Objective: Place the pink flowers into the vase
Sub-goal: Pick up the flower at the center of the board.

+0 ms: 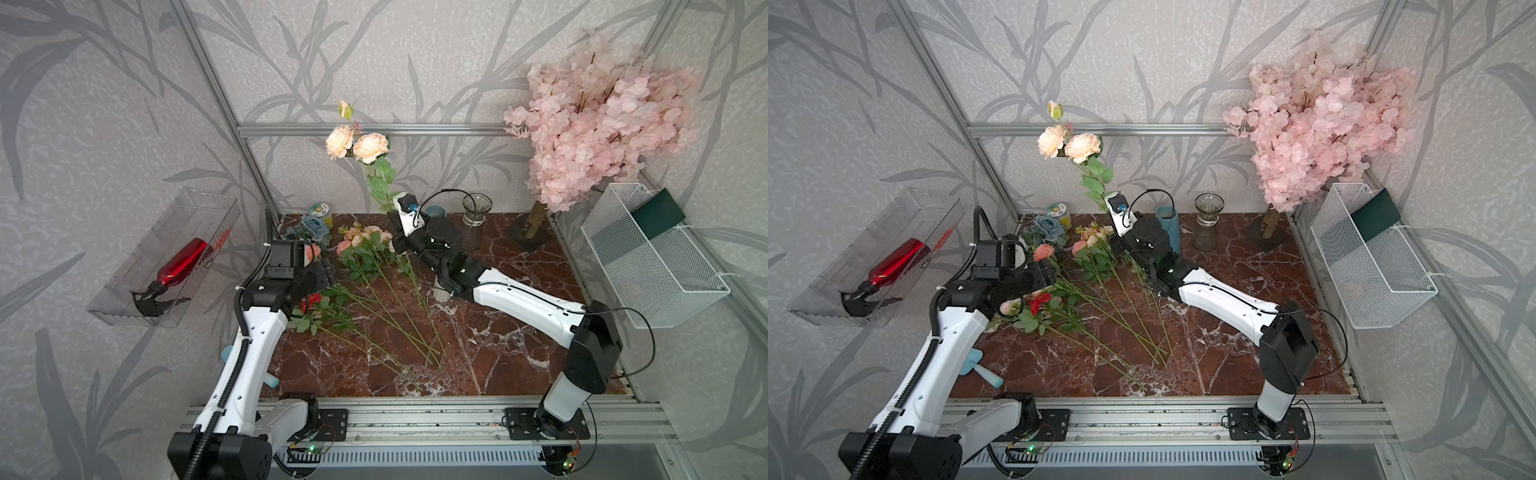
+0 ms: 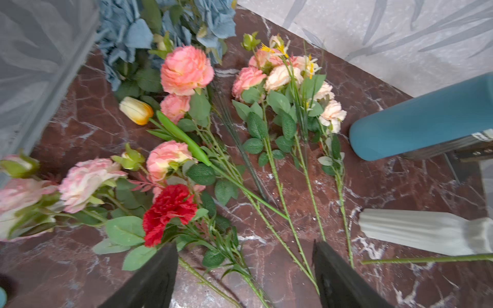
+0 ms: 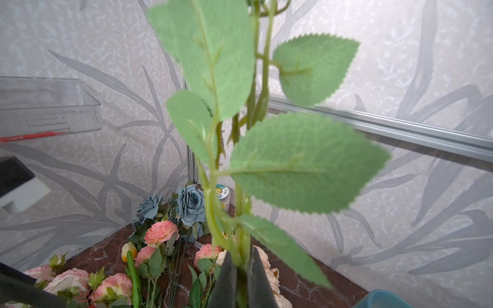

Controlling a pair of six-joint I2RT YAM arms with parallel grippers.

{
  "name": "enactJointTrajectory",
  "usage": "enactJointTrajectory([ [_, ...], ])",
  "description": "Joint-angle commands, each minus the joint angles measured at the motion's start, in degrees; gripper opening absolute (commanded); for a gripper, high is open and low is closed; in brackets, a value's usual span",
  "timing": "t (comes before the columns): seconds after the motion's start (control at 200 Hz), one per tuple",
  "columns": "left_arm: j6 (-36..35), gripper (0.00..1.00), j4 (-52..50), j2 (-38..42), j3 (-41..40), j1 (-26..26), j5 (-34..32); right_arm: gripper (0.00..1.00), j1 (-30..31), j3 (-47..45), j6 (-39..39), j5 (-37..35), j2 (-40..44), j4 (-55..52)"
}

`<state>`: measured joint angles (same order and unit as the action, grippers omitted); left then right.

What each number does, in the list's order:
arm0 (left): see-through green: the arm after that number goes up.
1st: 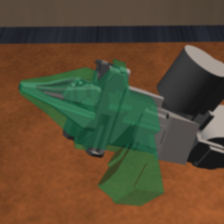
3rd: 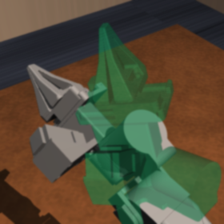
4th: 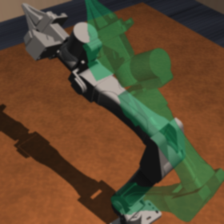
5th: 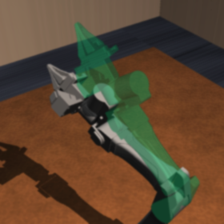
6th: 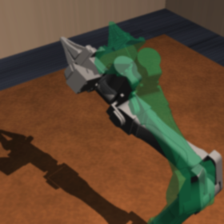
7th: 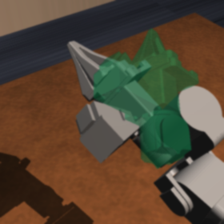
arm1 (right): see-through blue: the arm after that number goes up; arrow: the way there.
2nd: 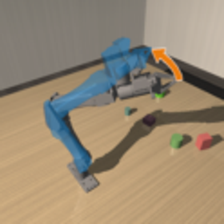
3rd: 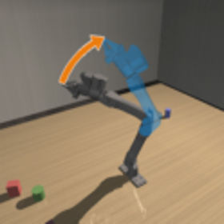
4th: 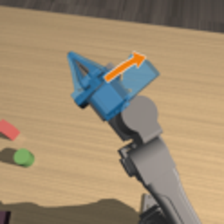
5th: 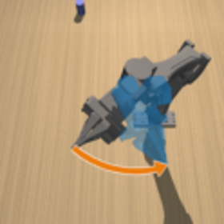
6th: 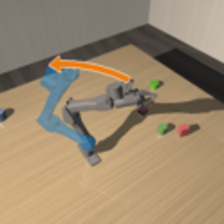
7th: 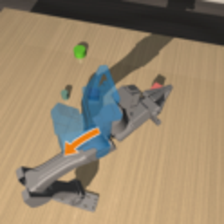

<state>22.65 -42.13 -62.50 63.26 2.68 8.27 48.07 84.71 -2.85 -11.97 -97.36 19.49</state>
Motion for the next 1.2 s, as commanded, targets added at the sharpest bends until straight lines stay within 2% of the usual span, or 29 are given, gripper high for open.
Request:
enactJointTrajectory([
  [0.0, -2.1, 0.79, 0.7, -0.4, 0.7, 3.4, 4.2, 0.0, -0.6, 2.1, 3.0, 0.5, 5.4, -1.9],
  [0.1, -3.3, 0.79, 0.5, 0.4, 1.6, 8.1, 4.3, 0.0, -2.9, 1.2, 7.2, 3.7, 9.0, -4.5],
  [0.235, -2.3, 0.8, 5.7, 3.7, -0.8, 9.1, 13.3, 0.0, -7.5, 1.6, 16.3, 12.5, 11.8, -7.1],
  [0.305, -2.1, 0.8, 7.3, 4.0, -1.1, 9.1, 16.6, 0.0, -8.3, 2.2, 17.9, 14.5, 12.2, -7.6],
  [0.415, -1.7, 0.8, 8.8, 4.0, -1.6, 9.1, 18.9, 0.0, -8.4, 3.6, 15.6, 13.7, 11.7, -7.6],
  [0.555, -2.5, 0.8, 8.4, 3.7, -1.9, 9.1, 17.9, 0.0, -8.5, 5.2, 11.0, 12.9, 8.7, -4.2],
  [0.75, -3.6, 0.8, 6.8, 3.3, -1.9, 9.1, 14.1, 0.0, -8.5, 3.9, 6.7, 11.7, 4.3, 8.6],
  [1.025, -4.1, 0.8, 6.0, 2.8, -1.9, 9.1, 12.2, 0.0, -9.2, 11.4, -1.7, 8.8, -5.0, 14.3],
  [1.2, -4.0, 0.8, 5.9, 2.7, -2.0, 9.1, 12.0, 0.0, -11.1, 15.6, -3.2, 7.7, -9.8, 18.8],
])
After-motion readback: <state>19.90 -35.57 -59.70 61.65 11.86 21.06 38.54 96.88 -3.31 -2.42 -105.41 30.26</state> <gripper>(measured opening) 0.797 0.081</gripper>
